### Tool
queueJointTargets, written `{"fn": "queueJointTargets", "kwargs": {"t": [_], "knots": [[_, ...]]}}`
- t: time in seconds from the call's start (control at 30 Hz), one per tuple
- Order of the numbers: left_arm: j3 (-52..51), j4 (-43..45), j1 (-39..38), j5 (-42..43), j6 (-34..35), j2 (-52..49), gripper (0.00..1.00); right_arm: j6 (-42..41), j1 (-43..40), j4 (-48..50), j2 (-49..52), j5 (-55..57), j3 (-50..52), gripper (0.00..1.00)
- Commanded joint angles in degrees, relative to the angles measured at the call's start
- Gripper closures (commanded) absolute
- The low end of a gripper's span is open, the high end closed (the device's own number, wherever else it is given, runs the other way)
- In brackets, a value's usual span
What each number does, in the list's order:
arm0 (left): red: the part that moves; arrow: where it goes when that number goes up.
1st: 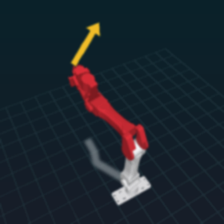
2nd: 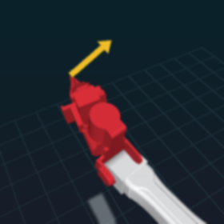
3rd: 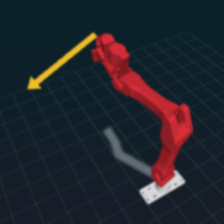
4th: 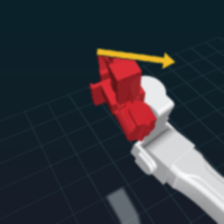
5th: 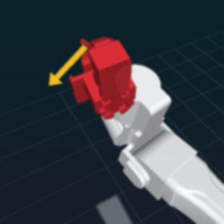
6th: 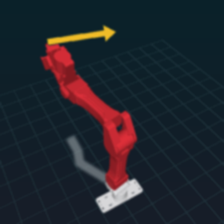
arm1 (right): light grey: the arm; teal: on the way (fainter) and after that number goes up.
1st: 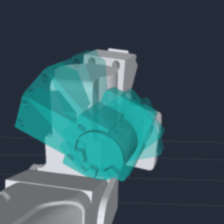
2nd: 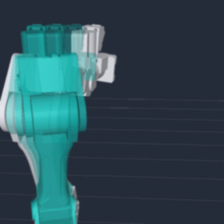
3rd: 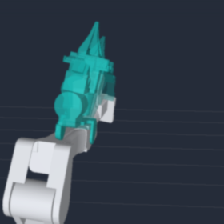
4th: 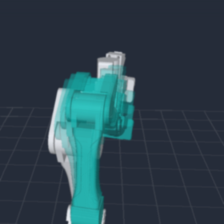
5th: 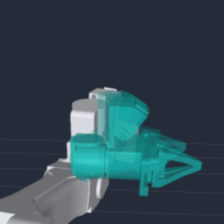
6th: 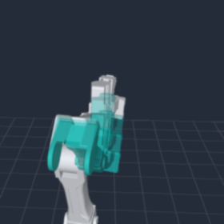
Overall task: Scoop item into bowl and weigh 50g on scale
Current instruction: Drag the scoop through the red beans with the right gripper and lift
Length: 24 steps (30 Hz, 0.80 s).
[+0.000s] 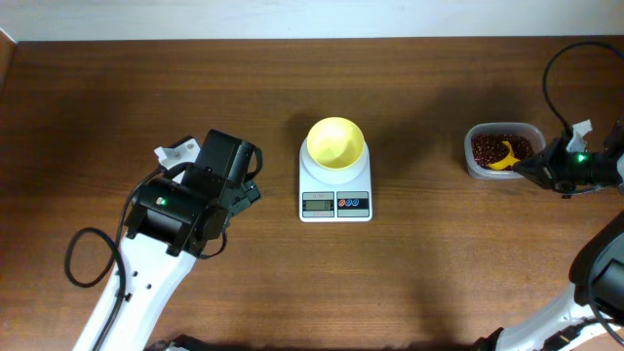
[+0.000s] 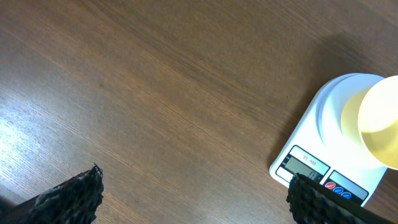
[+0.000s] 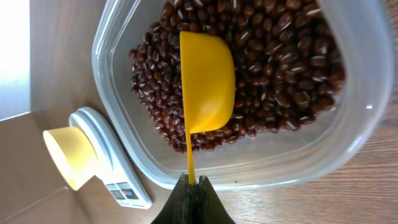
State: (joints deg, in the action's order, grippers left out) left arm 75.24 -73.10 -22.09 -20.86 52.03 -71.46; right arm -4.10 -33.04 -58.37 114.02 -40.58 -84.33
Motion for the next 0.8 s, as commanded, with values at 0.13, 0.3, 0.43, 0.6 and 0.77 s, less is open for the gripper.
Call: {"fn": "queueJointTargets", "kwargs": {"t": [0.13,0.3,0.43,0.6,0.77], "knots": [[0.1,-0.1,0.2,-0.5,-0.1,0.7,0.01,1.3,-0.4,-2.2,3.5,-3.3,0.8,0.96],[0.1,-0.1,0.2,-0.5,-0.1,0.7,0.01,0.5,-0.5,-1.1,3.6,-5.2,0.8,0.96],[0.1,-0.1,0.2,-0.5,-0.1,0.7,0.01,0.9,-0.5,-2.4,3.6,-5.6,0.8,0.96],[0.1,-0.1,0.2,-0.5,-0.1,0.7,0.01,0.9,-1.2,-3.6,3.6,-6.9,0.8,0.96],[0.1,-0.1,0.2,-0.5,-0.1,0.7,0.01,3.4,-2.9,-2.6,3.5,-10.1,0.8,0.96]]}}
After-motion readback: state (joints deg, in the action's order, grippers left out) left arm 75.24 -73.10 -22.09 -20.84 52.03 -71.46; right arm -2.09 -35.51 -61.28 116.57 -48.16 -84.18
